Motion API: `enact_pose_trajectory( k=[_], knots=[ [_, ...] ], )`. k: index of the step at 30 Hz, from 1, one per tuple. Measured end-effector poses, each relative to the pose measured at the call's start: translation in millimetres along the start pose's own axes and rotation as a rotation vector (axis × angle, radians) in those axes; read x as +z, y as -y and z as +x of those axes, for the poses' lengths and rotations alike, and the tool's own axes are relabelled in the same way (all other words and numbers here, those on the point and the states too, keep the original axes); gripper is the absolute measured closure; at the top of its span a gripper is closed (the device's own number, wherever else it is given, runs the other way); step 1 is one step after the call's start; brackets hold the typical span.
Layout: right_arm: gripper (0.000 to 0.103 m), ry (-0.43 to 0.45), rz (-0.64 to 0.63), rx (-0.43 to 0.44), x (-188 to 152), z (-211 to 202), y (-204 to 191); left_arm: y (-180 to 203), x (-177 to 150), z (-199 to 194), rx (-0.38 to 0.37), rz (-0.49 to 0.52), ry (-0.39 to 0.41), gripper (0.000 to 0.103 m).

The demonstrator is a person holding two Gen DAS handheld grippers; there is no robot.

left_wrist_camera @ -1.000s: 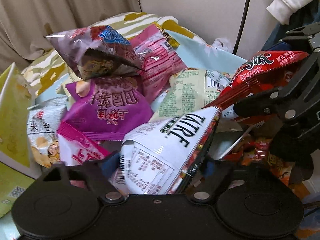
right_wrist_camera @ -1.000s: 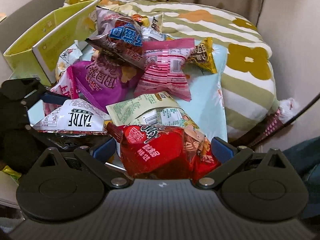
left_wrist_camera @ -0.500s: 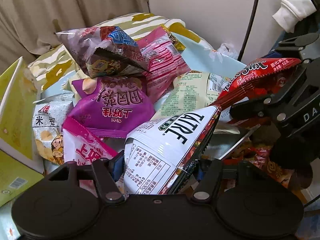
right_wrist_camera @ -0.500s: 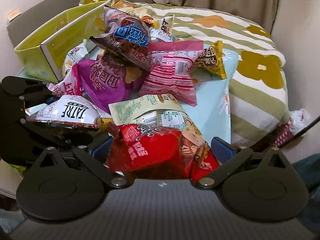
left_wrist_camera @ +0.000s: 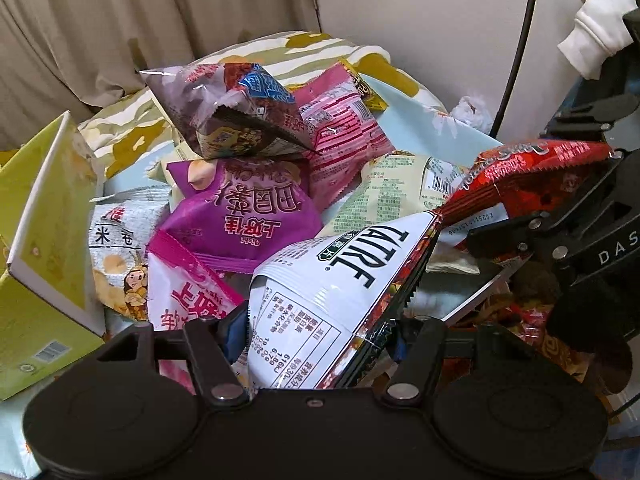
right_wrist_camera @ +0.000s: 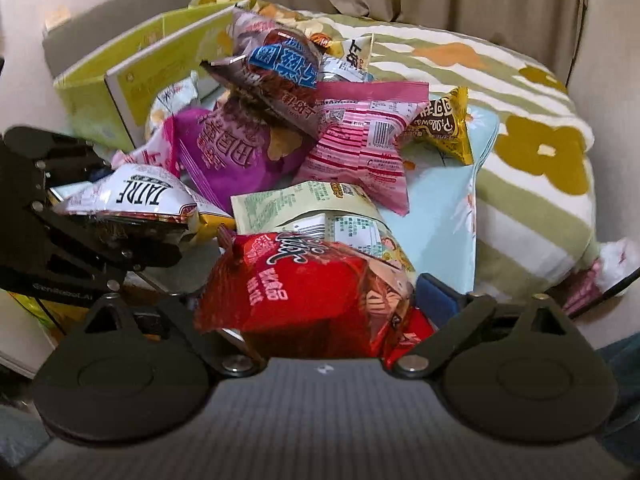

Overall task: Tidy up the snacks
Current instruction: 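Grasp the white TATRE bag with left tool while right tool grasps red chip bag, then carry both bags over the cardboard box and open both tools to drop them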

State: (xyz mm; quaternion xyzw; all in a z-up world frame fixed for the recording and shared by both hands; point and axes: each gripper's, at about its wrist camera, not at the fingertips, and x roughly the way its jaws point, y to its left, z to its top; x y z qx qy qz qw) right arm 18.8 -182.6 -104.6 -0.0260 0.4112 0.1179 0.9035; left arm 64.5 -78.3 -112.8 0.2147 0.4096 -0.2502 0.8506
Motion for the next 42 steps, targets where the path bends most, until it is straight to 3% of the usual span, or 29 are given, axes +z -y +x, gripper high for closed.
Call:
enact_pose_trajectory(
  k=[8,16,23,33,42],
  knots=[
    [0.017,0.030,0.059,0.026,0,-15,3,3,4,-21,0.013,-0.025,0.035,0.035],
    [0.017,0.085,0.100,0.047,20,-50,5,2,19,-64,0.037,-0.063,0.129,0.036],
    [0.017,0.168,0.076,0.097,60,-79,-8,-22,30,-100,0.097,-0.121,0.204,0.036],
    [0.017,0.259,-0.003,0.153,141,-77,-60,-121,35,-130,0.254,-0.196,0.285,0.036],
    [0.017,0.294,0.036,0.185,240,-16,-133,-248,48,-116,0.331,-0.232,0.259,0.036]
  ],
)
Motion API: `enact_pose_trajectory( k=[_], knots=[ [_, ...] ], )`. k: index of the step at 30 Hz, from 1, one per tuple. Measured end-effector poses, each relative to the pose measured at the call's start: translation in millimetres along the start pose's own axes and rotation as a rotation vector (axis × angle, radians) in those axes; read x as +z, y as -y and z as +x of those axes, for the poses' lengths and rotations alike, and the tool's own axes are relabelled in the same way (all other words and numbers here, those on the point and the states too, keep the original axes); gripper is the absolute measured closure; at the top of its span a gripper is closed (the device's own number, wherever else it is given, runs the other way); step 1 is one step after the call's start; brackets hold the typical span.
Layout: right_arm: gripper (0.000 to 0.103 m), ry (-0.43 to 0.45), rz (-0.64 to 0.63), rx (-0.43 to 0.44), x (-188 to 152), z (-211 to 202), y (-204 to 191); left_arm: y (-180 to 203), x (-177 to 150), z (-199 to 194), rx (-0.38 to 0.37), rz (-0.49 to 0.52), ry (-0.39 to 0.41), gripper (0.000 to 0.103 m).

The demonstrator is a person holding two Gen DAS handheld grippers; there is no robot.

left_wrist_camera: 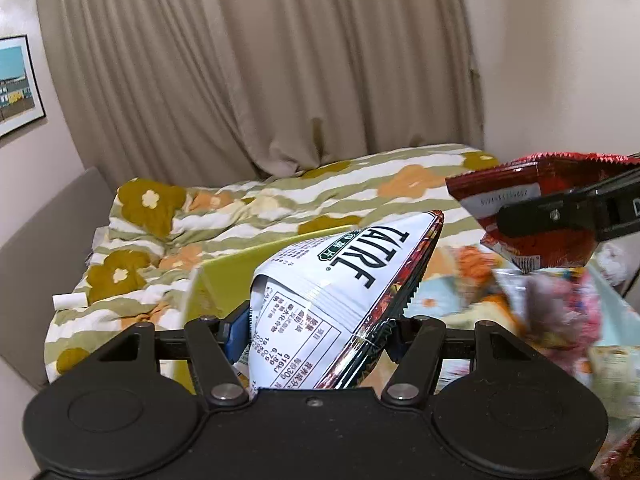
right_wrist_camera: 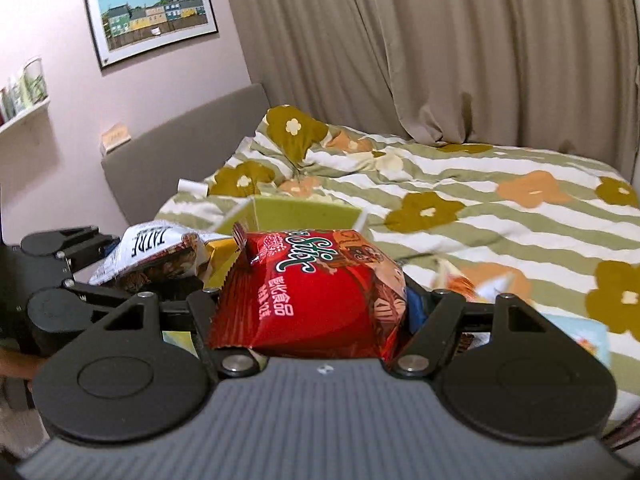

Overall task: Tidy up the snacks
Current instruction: 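Carry both bags over the cardboard box and open both tools to drop them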

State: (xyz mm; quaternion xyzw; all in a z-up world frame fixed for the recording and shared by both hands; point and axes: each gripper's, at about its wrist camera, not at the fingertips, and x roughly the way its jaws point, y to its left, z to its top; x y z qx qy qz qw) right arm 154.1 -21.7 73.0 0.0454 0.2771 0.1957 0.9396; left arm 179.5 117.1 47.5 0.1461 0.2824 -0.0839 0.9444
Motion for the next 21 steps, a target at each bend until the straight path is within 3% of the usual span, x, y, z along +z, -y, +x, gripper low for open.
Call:
enact_pose_trajectory(
  k=[7,16,18,21],
  knots=[
    [0.016,-0.020,0.107,-0.037,49,90,-31,-67,16,74,-0.002,0.030,-0.063,0.035],
    [0.016,-0.085,0.214,-0.169,61,186,-39,-92,13,180,-0.072,0.072,-0.166,0.032],
    [0.016,-0.105,0.225,-0.189,61,201,-39,-93,10,190,-0.068,0.074,-0.185,0.006],
    [0.016,-0.132,0.234,-0.199,61,216,-38,-96,6,192,-0.065,0.085,-0.178,0.000]
  ],
)
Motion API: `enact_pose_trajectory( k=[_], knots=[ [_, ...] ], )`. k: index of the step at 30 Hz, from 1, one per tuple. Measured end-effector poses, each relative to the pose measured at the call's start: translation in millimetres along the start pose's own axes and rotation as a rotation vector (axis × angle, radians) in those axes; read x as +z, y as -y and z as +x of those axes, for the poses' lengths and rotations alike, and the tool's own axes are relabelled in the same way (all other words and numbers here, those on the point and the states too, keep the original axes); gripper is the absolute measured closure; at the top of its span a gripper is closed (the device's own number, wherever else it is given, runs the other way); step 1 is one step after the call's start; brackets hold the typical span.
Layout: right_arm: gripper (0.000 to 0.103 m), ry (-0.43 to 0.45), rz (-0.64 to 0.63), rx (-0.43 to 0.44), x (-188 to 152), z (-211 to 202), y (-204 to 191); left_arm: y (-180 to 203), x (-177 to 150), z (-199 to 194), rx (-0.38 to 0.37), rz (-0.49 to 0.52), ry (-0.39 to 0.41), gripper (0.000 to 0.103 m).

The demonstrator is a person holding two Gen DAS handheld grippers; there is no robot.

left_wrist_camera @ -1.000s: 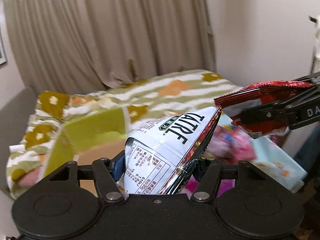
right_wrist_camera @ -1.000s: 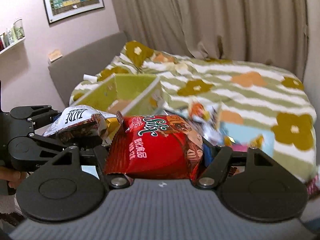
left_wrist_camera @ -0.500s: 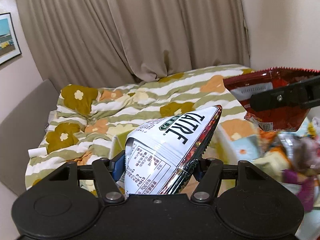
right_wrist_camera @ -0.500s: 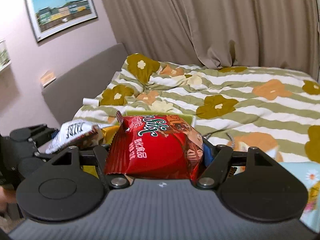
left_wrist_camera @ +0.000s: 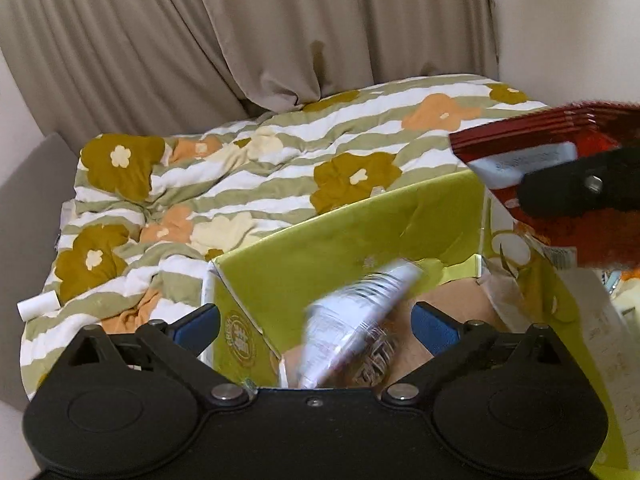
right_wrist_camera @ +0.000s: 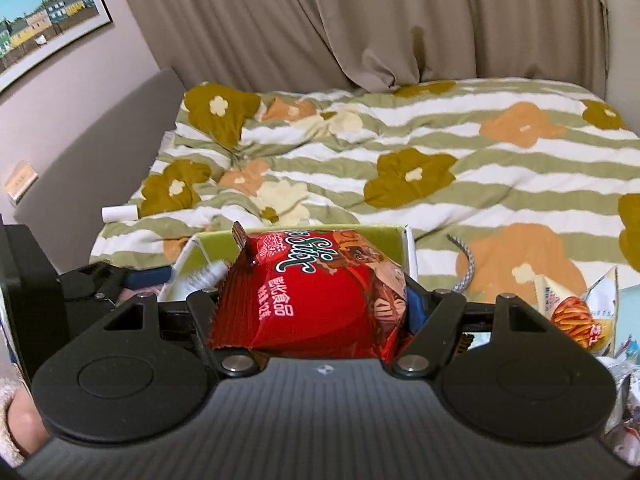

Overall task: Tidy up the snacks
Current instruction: 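Carry both bags over the cardboard box and open both tools to drop them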

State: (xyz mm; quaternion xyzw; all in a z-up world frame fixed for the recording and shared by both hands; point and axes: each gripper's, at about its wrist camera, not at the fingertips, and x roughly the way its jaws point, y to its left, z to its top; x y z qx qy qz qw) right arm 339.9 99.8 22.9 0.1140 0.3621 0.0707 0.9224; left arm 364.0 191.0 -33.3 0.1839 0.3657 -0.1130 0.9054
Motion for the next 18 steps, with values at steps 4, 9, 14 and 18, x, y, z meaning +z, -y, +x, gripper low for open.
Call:
enact_pose_trajectory(
  k=[4,9,14,18],
  knots=[
    [0.016,-0.016,-0.017,-0.006,1,10,-2,-4,-7,-9,-0.017,-0.015,-0.008,0.000],
    [0.016,-0.034,-0.035,0.030,5,17,-6,-11,-12,-31,-0.003,-0.076,0.014,0.000],
    [0.016,-0.051,-0.060,0.080,17,22,-16,-18,-12,-51,0.029,-0.140,0.104,0.000],
    [0.016,-0.066,-0.080,0.109,25,34,-24,-20,-9,-53,0.049,-0.168,0.112,0.000]
  ],
)
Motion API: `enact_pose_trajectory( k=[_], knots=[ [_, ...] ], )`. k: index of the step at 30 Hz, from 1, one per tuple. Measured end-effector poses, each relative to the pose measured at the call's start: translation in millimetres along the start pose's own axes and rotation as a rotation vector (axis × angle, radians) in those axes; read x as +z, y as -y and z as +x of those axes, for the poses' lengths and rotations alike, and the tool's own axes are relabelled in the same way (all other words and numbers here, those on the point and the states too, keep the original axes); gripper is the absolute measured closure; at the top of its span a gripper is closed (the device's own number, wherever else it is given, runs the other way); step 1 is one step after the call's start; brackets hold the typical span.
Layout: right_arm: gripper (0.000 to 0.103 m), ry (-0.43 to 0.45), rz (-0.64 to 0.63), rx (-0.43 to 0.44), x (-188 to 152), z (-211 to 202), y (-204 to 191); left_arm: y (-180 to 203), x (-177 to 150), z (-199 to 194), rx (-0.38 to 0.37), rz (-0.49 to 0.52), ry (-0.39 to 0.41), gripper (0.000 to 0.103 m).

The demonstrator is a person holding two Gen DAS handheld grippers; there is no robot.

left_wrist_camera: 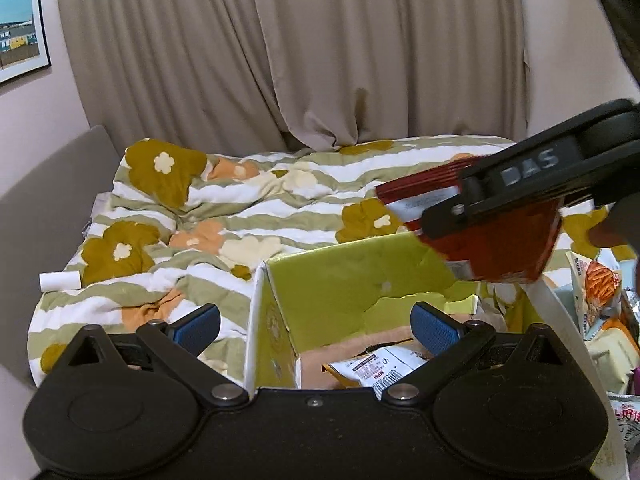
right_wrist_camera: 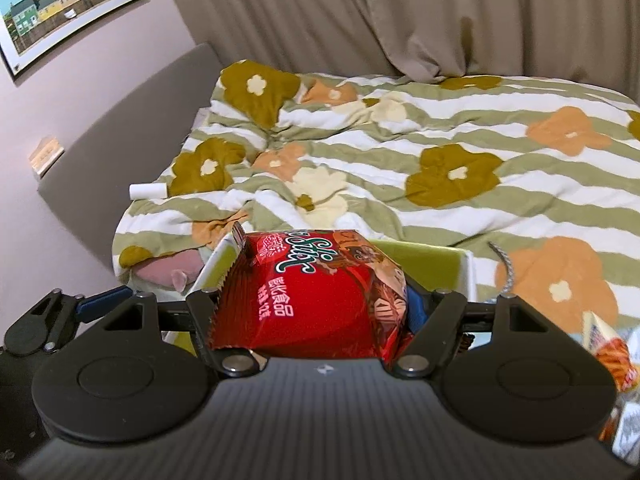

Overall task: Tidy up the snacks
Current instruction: 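Carry both bags over the cardboard box and open both tools to drop them, then move both tools back toward the snack pile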

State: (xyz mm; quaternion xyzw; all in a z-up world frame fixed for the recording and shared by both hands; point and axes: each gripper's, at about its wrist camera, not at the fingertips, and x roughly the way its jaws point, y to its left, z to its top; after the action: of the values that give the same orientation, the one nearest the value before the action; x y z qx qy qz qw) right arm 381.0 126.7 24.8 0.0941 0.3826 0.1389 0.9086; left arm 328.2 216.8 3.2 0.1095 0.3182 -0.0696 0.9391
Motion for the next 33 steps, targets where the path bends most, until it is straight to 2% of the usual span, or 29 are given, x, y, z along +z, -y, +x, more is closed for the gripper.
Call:
enact_pose_trajectory(
  k=[4,6,11,16,26,33],
  knots=[
    [0.013,-0.031,-0.015,0.015,5,19,-4,1,-2,5,0.011,0.008,-0.061,0.000],
    [0.000,-0.053,-0.014,0.018,6,29,-5,2,-5,7,0.014,0.004,-0.074,0.000],
    [0.000,-0.047,-0.033,-0.002,1,37,-1,4,-12,9,0.041,0.008,-0.087,0.000],
    [0.000,-0.008,-0.043,-0.030,-7,29,5,4,-18,11,0.061,0.027,-0.121,0.000],
    [0.000,0.012,-0.043,-0.068,-11,-8,4,-7,-15,-17,0.039,-0.012,-0.077,0.000],
    [0.000,0.054,-0.034,-0.109,-18,-55,-12,-12,-4,-52,-0.032,-0.024,-0.003,0.000]
  ],
)
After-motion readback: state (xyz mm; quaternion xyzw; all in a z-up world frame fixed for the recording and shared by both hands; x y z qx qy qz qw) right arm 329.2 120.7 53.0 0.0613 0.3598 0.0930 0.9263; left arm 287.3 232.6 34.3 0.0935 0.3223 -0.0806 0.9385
